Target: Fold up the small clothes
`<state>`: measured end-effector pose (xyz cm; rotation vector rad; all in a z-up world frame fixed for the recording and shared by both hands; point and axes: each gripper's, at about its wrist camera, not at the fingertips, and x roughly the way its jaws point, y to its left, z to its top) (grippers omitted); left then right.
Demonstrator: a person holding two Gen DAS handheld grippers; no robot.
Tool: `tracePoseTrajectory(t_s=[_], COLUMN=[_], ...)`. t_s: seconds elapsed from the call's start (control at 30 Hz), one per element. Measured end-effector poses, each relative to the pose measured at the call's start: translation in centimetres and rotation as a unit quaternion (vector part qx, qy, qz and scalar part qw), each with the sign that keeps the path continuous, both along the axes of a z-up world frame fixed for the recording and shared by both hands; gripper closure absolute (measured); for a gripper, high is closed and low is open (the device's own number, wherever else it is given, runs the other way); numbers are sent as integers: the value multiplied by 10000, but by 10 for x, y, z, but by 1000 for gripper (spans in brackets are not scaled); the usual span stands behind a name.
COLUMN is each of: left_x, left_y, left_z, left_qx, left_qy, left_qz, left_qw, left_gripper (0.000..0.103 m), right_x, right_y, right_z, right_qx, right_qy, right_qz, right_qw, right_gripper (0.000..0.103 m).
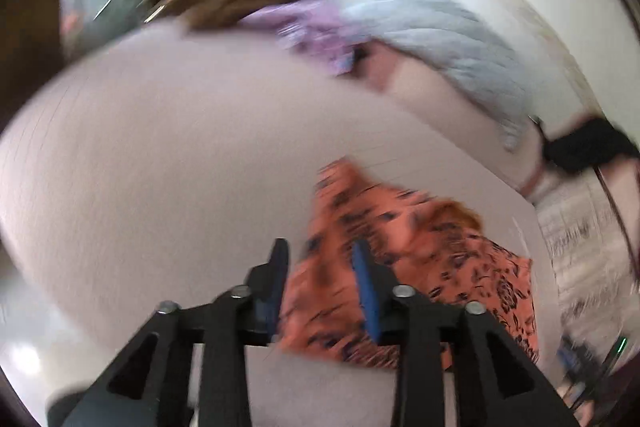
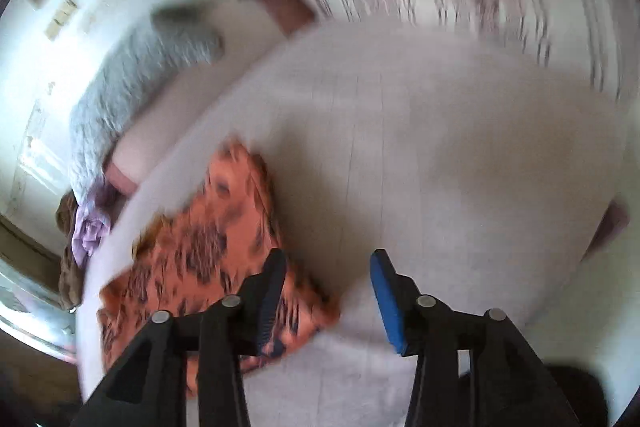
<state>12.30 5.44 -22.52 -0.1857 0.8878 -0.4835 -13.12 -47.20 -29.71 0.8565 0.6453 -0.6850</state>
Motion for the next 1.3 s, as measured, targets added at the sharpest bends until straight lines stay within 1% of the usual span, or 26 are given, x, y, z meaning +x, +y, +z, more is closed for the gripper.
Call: tracePoseTrajectory(t_s=[0.07, 0.1, 0.13, 0.17, 0.2, 0.3, 0.37, 0.43, 0.5, 0.57, 0.63, 0.7, 0.77, 0.8, 0.83, 0.87, 0.93, 0.97, 1.0, 1.07, 1.1, 1.13, 1.17, 1.2, 1.23, 1.3], left_x=[13, 23, 33, 48, 56, 88, 109, 122, 129, 125, 113, 86, 55, 37, 26, 13, 3, 5, 8, 5, 4, 4, 6, 9, 12, 24], left_y=[-45, -69, -89, -114, -128, -156, -159, -160, -167, -169, -164, -140, -123, -112, -106, -98, -89, -88, -88, -98, -105, -108, -107, -104, -100, -93], left_z=[-4, -11, -21, -38, -49, -87, -102, -105, -107, -102, -91, -76, -67, -66, -67, -71, -85, -97, -107, -105, -101, -94, -87, -79, -73, -67], left_qx=[118, 142, 187, 308, 418, 844, 1112, 1191, 1514, 1655, 1709, 1590, 1409, 1310, 1228, 1157, 1339, 1533, 1574, 1873, 2032, 1894, 1609, 1399, 1292, 1220], left_qy=[-102, 5, 166, 350, 439, 681, 671, 487, 302, 248, 152, -44, -157, -153, -119, -65, 31, 159, 240, -62, -113, -113, -113, -153, -238, -357], left_qz=[-416, -570, -689, -777, -782, -584, -319, -166, -203, -290, -343, -495, -621, -696, -750, -810, -723, -646, -705, -801, -881, -1023, -1102, -1110, -1100, -1063], left_qw=[9990, 9983, 9973, 9959, 9951, 9924, 9910, 9916, 9878, 9855, 9846, 9860, 9879, 9888, 9895, 9900, 9883, 9859, 9847, 9790, 9751, 9765, 9807, 9838, 9852, 9862], left_gripper=[66, 66, 66, 66, 66, 66, 67, 69, 69, 69, 69, 68, 65, 59, 52, 50, 49, 49, 50, 49, 49, 49, 49, 49, 49, 45], right_x=[23, 42, 63, 85, 110, 176, 214, 252, 283, 299, 301, 278, 237, 204, 171, 141, 92, 67, 40, -4, -12, -20, -26, -28, -25, -14], right_y=[6, 12, 21, 30, 41, 68, 74, 78, 80, 77, 73, 64, 54, 50, 47, 47, 53, 56, 57, 48, 43, 35, 27, 23, 17, 8], right_z=[11, 12, 12, 9, 3, -12, -25, -41, -57, -75, -72, -58, -41, -36, -32, -30, -32, -34, -39, -56, -65, -78, -93, -99, -101, -96], right_qx=[-107, -62, 31, 160, 217, 292, 457, 572, 526, 455, 479, 872, 979, 1042, 1139, 1226, 1412, 1510, 1615, 1855, 2001, 2277, 2643, 2784, 2825, 2650], right_qy=[-88, -122, -184, -240, -191, -95, -22, 45, 254, 372, 289, 32, -388, -570, -700, -774, -860, -919, -907, -793, -787, -790, -940, -1100, -1231, -1369], right_qz=[581, 879, 1236, 1644, 1983, 2581, 2789, 2859, 2847, 2768, 2720, 2714, 2522, 2308, 2128, 2029, 1745, 1581, 1416, 778, 556, 303, 24, -98, -174, -152], right_qw=[9982, 9960, 9922, 9860, 9797, 9656, 9592, 9565, 9568, 9591, 9607, 9585, 9619, 9657, 9679, 9684, 9707, 9715, 9724, 9764, 9750, 9700, 9599, 9541, 9512, 9544], right_gripper=[56, 58, 66, 68, 69, 72, 73, 73, 74, 78, 79, 76, 74, 74, 66, 44, 30, 30, 30, 30, 30, 30, 30, 30, 30, 34])
